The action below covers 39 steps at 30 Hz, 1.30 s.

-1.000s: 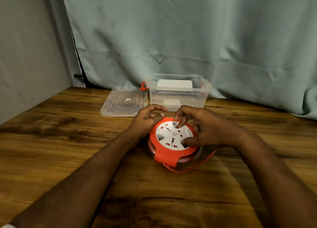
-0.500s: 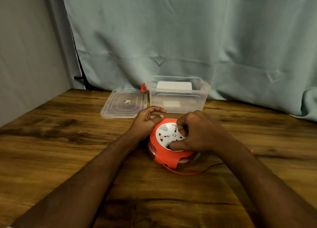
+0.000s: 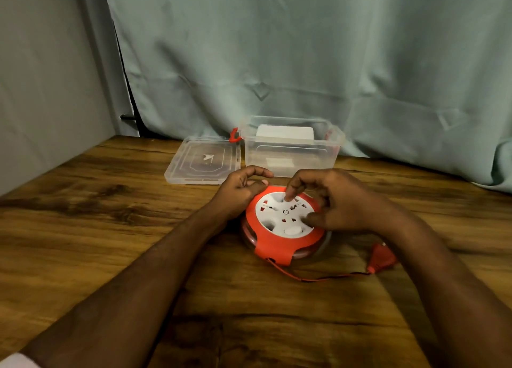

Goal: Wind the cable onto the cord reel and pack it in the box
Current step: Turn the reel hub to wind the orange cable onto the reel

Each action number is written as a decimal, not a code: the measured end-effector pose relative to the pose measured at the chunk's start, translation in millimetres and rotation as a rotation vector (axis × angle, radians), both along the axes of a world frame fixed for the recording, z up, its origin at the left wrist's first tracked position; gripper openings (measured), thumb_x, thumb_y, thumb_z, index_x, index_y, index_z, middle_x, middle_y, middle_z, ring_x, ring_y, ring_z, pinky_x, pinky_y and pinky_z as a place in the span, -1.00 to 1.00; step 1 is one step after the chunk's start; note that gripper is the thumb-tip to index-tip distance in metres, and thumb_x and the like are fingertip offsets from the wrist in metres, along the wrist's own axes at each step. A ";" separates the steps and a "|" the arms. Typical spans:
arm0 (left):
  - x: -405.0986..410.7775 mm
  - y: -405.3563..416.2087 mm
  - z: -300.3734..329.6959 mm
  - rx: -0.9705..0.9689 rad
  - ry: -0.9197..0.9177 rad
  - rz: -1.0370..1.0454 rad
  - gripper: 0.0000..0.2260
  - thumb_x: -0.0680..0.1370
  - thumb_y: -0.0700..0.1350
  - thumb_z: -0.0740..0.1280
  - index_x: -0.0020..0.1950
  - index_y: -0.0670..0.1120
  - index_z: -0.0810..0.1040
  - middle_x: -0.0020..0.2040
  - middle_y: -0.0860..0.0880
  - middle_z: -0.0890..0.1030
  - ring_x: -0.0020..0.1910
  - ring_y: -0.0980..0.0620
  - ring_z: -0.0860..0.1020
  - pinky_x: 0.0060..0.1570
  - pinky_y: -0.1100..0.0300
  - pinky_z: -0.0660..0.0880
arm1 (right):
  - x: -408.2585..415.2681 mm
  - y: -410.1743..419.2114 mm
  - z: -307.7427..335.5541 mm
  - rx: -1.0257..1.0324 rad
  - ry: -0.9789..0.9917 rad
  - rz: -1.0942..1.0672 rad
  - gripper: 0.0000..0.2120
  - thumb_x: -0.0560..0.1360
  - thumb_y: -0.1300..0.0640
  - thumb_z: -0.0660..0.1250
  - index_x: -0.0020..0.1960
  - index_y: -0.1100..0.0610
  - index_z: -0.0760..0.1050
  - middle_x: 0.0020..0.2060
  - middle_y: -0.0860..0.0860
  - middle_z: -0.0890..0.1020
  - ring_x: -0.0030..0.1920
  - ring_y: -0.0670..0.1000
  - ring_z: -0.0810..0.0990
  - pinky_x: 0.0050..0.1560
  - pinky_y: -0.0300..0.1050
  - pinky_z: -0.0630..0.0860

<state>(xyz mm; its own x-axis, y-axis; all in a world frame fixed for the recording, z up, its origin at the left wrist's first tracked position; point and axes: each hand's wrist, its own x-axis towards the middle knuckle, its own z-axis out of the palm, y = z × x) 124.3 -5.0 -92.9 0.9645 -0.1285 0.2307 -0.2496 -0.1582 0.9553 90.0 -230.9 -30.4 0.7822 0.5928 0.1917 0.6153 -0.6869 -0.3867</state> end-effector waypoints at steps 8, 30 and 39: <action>0.0 2.6 0.4 0.044 0.008 -0.062 -0.83 0.64 -0.17 0.30 0.20 -0.04 0.59 0.07 -0.15 0.69 -0.02 -0.18 0.70 0.00 -0.16 0.65 | 9.6 -4.2 -7.8 0.041 0.117 0.085 -0.21 0.32 0.18 0.59 0.40 -0.29 0.35 0.19 -0.32 0.65 -0.33 -0.04 0.56 -0.25 -0.11 0.57; -1.5 1.7 -3.8 -0.052 -0.020 -0.166 -0.71 0.61 -0.25 0.32 0.32 -0.03 0.51 -0.07 -0.33 0.68 -0.17 -0.34 0.67 -0.12 -0.14 0.63 | -12.4 14.1 -0.7 -0.083 -0.012 -0.016 -0.49 0.19 -0.18 0.66 -0.02 -0.11 0.47 -0.21 -0.13 0.63 -0.21 -0.23 0.58 -0.31 -0.25 0.45; 1.1 -1.5 -6.3 -0.069 -0.043 -0.066 -0.76 0.61 -0.24 0.32 0.26 -0.04 0.54 -0.16 -0.29 0.67 -0.25 -0.19 0.64 -0.17 -0.04 0.59 | -12.1 23.0 -9.9 -0.129 -0.191 -0.107 -0.52 0.18 -0.35 0.50 -0.37 0.03 0.42 -0.48 -0.11 0.46 -0.41 -0.15 0.40 -0.37 -0.14 0.30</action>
